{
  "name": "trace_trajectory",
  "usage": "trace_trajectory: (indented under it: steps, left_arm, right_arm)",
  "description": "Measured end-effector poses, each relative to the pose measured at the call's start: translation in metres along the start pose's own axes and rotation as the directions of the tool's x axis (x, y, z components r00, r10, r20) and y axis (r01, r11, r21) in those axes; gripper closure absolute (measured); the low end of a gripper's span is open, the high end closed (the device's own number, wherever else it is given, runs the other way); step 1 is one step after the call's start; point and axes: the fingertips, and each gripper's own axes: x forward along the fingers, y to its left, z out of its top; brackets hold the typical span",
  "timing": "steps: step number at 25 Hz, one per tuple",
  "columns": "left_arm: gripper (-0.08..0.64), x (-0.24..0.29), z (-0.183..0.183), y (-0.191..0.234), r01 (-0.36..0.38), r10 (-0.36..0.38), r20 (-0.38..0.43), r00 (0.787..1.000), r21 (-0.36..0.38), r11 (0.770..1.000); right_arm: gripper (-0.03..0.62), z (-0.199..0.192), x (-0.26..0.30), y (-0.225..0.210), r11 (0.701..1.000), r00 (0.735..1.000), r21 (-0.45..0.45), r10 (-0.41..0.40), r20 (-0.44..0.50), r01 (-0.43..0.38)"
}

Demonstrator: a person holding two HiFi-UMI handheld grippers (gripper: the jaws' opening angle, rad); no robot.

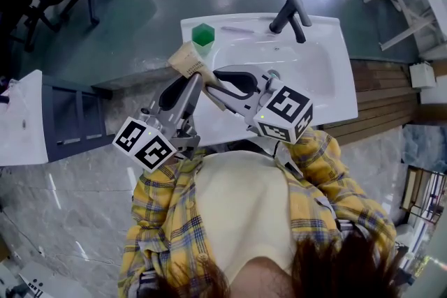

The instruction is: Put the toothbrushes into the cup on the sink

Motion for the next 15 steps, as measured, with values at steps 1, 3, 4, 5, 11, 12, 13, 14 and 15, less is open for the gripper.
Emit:
trace_trajectory:
  steps: [1, 3, 4, 5, 11, 12, 13, 14, 15]
  left_arm:
    - [0.526, -0.0001, 0.0003, -0.0005, 0.003, -0.003, 0.001, 1.0, 0.0, 1.0]
    - [0.526, -0.0005, 0.0004, -0.001, 0.008, -0.008, 0.003, 1.0, 0.002, 1.0]
    - [0.526, -0.0007, 0.0002, -0.0011, 0.008, -0.008, 0.003, 1.0, 0.004, 1.0]
    - [0.526, -0.0007, -0.0001, -0.0012, 0.009, -0.009, 0.002, 1.0, 0.006, 1.0]
    - [0.525, -0.0019, -0.0034, -0.0036, 0.011, -0.011, -0.005, 1.0, 0.013, 1.0]
    - [0.525, -0.0019, -0.0039, -0.0038, 0.011, -0.011, -0.006, 1.0, 0.014, 1.0]
    - [0.524, -0.0018, -0.0042, -0.004, 0.011, -0.011, -0.006, 1.0, 0.016, 1.0]
    - [0.523, -0.0018, -0.0043, -0.0042, 0.011, -0.011, -0.005, 1.0, 0.017, 1.0]
    - [0.522, -0.0018, -0.0043, -0.0045, 0.011, -0.011, -0.004, 1.0, 0.019, 1.0]
  right_arm:
    - [0.489, 0.0004, -0.0005, 0.0003, 1.0, 1.0, -0.001, 0.003, 0.002, -0.003]
    - [0.503, 0.0008, -0.0012, 0.0007, 1.0, 1.0, -0.002, 0.009, 0.005, -0.009]
    - [0.508, 0.0007, -0.0013, 0.0008, 1.0, 1.0, -0.002, 0.011, 0.006, -0.011]
    - [0.514, 0.0005, -0.0015, 0.0008, 1.0, 1.0, 0.0, 0.013, 0.007, -0.013]
    - [0.529, -0.002, -0.0039, 0.0019, 1.0, 1.0, 0.017, 0.015, 0.009, -0.016]
    - [0.531, -0.0024, -0.0042, 0.0017, 1.0, 1.0, 0.017, 0.014, 0.008, -0.014]
    - [0.532, -0.0027, -0.0044, 0.0016, 1.0, 1.0, 0.017, 0.011, 0.008, -0.012]
    - [0.535, -0.0028, -0.0046, 0.0015, 1.0, 1.0, 0.016, 0.009, 0.008, -0.009]
    - [0.538, -0.0028, -0.0048, 0.0015, 1.0, 1.0, 0.016, 0.008, 0.009, -0.008]
